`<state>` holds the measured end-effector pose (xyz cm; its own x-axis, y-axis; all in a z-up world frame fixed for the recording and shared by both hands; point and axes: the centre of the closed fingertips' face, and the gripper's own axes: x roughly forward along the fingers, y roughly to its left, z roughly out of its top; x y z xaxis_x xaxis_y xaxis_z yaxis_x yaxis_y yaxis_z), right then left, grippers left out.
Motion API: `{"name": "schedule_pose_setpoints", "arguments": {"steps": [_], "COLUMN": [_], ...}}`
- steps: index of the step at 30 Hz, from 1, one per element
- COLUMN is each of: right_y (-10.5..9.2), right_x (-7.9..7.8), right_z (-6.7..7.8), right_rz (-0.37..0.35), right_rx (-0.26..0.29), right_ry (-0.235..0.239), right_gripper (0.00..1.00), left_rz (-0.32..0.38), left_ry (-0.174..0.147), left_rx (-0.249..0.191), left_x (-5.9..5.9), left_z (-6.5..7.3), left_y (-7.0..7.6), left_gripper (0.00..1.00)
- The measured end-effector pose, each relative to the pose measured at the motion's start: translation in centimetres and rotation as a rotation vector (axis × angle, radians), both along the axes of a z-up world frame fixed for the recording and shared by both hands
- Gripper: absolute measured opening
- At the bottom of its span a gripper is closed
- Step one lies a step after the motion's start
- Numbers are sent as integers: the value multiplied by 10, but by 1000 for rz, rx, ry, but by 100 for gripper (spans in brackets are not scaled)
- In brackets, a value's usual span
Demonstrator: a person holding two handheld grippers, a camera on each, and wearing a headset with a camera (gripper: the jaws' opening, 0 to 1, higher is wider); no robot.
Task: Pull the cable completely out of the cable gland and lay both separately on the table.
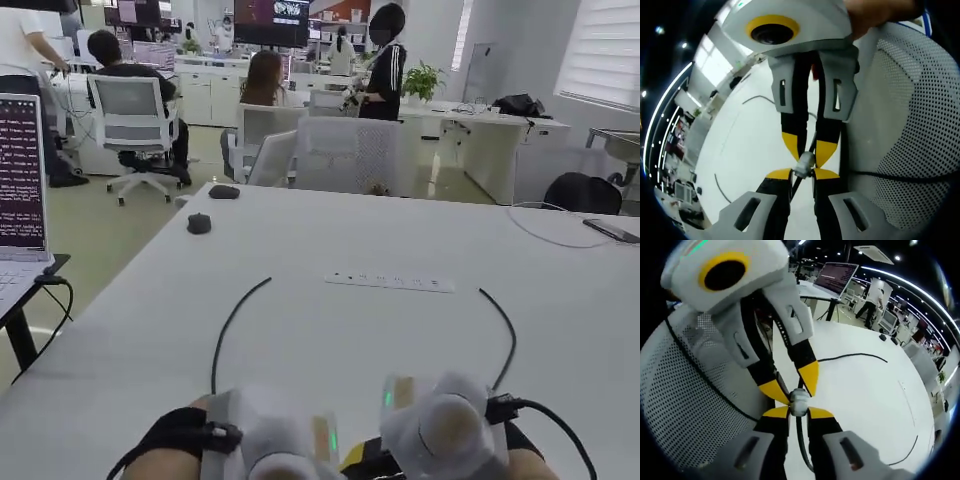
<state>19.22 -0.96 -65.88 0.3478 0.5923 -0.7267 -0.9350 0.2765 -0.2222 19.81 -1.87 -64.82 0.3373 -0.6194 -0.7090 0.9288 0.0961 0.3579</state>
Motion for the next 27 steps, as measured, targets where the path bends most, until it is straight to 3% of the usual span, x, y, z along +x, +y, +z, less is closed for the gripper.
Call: {"name": "schedule_pose_setpoints", "arguments": {"steps": [1,2,3,5,6,11,15,17,18,19,20,22,23,26,27], "right_y": [1,2,3,4,6,13,15,15,16,16,14,12,12,3,1], "right_x": [0,0,0,2,2,2,1,0,-2,-2,-3,-5,-5,-3,-2], "right_z": [0,0,0,0,0,0,-2,-3,-6,-6,-8,-7,-6,2,5], "right_rz": [38,43,49,90,109,239,294,294,261,240,153,89,78,-38,-69], "right_rx": [-28,-32,-44,-90,-106,-231,-282,-276,-238,-218,-150,-55,-28,95,129], "right_ry": [-41,-49,-63,-113,-137,-281,-327,-318,-267,-241,-143,-17,9,130,159], "right_gripper": [11,11,11,11,11,10,10,10,11,11,12,13,15,20,20], "left_rz": [40,51,84,164,162,254,269,266,237,175,140,103,86,20,5], "left_ry": [42,54,93,200,207,346,381,386,359,291,247,185,151,3,-26], "left_rx": [-25,-32,-56,-106,-109,-177,-183,-176,-153,-101,-79,-25,-12,51,68], "left_x": [1,1,2,2,3,2,1,-1,-2,-2,-2,-3,-2,5,6], "left_z": [0,0,-1,-4,-5,-9,-12,-13,-13,-14,-14,-16,-15,-8,-6], "left_y": [2,3,5,8,9,16,18,18,18,18,17,15,13,12,12], "left_gripper": [16,16,15,15,15,15,15,15,15,15,15,15,15,15,15]}}
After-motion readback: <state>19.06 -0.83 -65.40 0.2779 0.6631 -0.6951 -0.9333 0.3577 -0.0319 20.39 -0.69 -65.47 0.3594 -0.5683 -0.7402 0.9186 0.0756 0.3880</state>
